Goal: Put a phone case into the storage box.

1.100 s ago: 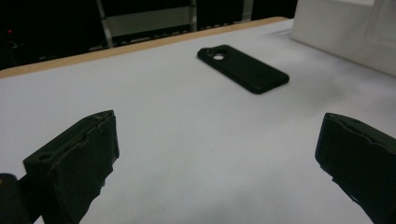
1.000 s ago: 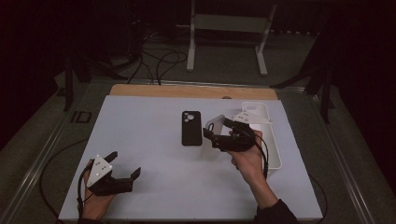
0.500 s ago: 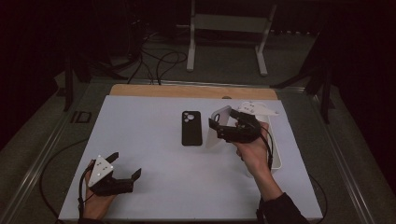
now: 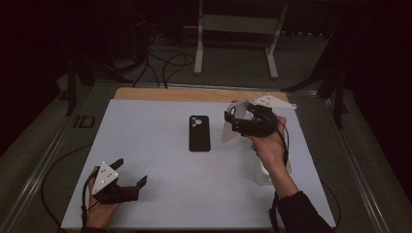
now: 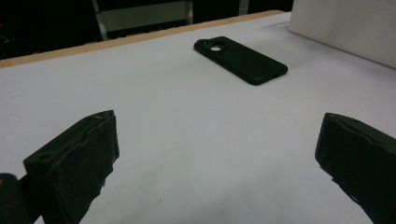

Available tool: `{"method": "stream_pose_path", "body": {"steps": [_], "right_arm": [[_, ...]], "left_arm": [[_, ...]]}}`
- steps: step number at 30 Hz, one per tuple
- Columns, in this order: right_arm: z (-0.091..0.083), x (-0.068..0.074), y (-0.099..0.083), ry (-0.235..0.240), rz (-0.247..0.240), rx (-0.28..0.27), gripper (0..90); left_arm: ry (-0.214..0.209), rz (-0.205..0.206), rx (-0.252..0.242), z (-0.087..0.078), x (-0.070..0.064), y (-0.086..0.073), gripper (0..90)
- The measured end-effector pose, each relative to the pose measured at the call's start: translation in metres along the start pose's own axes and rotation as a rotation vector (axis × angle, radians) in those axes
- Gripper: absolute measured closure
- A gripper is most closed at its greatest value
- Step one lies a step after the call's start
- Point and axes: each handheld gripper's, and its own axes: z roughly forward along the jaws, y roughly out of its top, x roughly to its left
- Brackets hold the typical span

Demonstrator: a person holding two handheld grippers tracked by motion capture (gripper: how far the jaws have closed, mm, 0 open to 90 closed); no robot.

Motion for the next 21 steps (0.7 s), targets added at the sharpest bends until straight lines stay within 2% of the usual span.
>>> {"method": "stream_pose_path", "body": {"steps": [5, 21], "right_arm": [[0.003, -0.01, 0.004, -0.026, 0.023, -0.002, 17.0], [0.011, -0.029, 0.017, -0.094, 0.023, 0.003, 17.0]], "left_arm": [[0.002, -0.002, -0.002, -0.001, 0.0, 0.0, 0.2], [0.0, -0.004, -0.002, 0.0, 0.0, 0.0, 0.2]]}}
